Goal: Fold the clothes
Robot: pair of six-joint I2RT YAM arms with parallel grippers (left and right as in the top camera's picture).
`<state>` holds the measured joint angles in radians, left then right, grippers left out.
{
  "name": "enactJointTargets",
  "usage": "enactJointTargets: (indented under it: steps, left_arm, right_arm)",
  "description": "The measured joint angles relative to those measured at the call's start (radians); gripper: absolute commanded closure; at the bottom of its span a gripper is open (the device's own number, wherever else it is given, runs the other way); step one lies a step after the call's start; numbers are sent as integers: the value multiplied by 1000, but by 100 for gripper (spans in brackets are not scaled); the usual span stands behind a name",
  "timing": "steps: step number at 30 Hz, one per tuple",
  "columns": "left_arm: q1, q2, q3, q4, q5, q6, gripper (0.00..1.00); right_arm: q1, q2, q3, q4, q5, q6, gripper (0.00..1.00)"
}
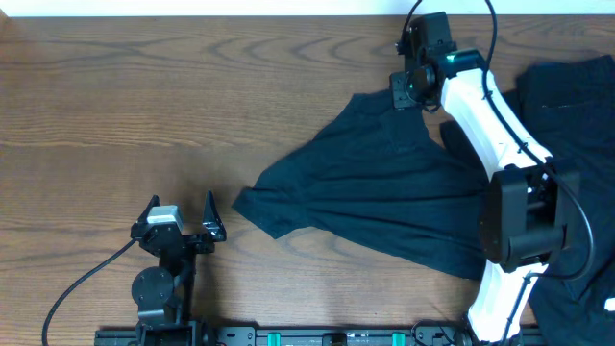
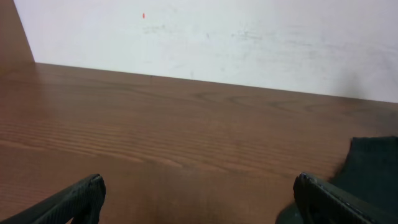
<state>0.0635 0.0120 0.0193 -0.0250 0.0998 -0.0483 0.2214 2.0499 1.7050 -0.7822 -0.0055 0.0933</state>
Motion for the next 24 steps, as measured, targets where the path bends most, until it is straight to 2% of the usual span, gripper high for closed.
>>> enactJointTargets:
  steps: [6,15,19,24]
  left_arm:
    - [0,0,0,0,0,0,2]
    - [0,0,0,0,0,0,2]
    - [0,0,0,0,0,0,2]
    - [0,0,0,0,0,0,2]
  right_arm:
    - [23,31,0,10,26,38,58]
    - [58,203,-4,37,33,92,53]
    - [81,214,-4,48,59,98,53]
    - [85,214,-4,48,72,104,69]
